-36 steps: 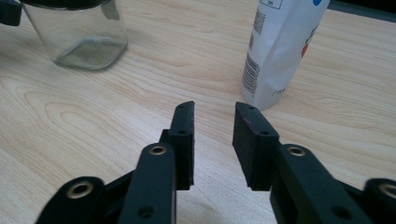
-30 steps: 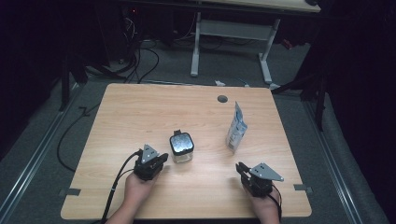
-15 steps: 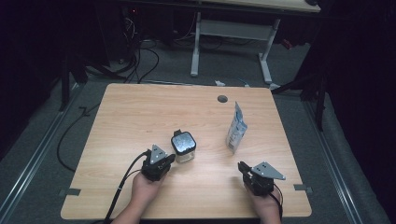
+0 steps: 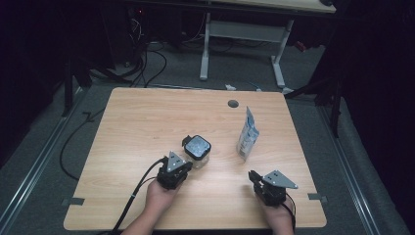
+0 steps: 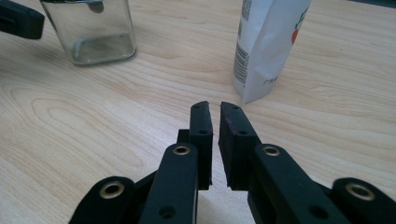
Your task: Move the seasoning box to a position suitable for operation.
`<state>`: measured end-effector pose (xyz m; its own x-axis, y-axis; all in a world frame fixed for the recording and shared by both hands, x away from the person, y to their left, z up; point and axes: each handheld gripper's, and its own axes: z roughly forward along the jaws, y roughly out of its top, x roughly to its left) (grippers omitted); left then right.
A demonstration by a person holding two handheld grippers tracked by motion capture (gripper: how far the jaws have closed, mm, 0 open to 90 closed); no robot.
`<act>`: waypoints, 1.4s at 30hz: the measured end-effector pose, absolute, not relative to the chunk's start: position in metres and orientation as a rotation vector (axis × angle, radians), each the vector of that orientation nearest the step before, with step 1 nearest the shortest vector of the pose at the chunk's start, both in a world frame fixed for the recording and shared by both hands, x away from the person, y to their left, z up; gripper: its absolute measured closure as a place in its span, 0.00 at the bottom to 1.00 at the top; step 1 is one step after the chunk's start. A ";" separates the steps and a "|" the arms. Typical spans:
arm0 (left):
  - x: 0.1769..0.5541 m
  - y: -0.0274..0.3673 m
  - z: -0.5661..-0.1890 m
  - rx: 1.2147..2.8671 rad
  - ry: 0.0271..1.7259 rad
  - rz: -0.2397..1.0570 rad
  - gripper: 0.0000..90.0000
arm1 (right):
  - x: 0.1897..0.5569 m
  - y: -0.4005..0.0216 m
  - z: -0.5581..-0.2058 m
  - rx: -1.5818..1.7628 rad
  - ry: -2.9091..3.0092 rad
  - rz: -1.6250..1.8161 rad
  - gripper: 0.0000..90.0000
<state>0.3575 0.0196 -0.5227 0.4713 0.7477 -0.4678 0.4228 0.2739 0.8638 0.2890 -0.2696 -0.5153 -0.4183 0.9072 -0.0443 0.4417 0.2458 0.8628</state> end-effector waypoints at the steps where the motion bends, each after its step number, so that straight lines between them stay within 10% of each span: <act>1: 0.359 0.023 -0.522 1.343 1.149 0.310 0.99 | 0.289 -0.269 -0.516 1.228 1.972 1.090 0.93; 15: 0.416 0.039 -0.519 1.285 1.203 0.362 1.00 | 0.290 -0.266 -0.517 1.215 1.984 1.092 0.94; 42: 0.352 0.046 -0.515 1.318 1.125 0.336 0.94 | 0.340 -0.215 -0.520 1.196 2.071 1.086 1.00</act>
<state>0.3521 0.0463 -0.5148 0.4725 0.7543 -0.4558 0.3810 0.2915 0.8774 0.3404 -0.2155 -0.5199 -0.4826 0.8751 -0.0365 0.4674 0.2925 0.8343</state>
